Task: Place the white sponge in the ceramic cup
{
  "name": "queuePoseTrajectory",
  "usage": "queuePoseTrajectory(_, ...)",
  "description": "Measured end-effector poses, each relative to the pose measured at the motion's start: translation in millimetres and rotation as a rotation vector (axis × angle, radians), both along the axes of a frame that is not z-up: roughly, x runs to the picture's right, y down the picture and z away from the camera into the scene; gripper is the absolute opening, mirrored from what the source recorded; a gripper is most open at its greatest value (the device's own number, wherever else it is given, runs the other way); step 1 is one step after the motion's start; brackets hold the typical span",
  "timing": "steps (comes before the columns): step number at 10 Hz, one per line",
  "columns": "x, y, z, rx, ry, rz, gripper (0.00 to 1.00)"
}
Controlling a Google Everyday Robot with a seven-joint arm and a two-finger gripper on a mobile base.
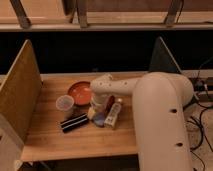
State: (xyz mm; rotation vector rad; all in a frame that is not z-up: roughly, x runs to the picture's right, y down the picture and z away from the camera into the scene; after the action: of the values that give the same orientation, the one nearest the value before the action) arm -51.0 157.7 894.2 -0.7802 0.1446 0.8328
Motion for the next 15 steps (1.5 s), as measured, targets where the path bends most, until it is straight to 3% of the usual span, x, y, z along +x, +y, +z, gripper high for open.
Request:
queuePoseTrajectory(3, 18, -31, -6.8, 0.075, 0.047, 0.098, 0.01)
queuePoseTrajectory(6, 35, -58, -23.8, 0.156, 0.091, 0.212, 0.0)
queuePoseTrajectory(9, 52, -111, -49.3, 0.291, 0.093, 0.287, 0.0)
queuePoseTrajectory(12, 25, -180, -76.1, 0.447, -0.011, 0.276, 0.0)
queuePoseTrajectory(13, 12, -195, -81.9, 0.482, -0.05, 0.264, 0.0)
queuePoseTrajectory(15, -18, -228, -97.4, 0.568, -0.171, 0.225, 0.0)
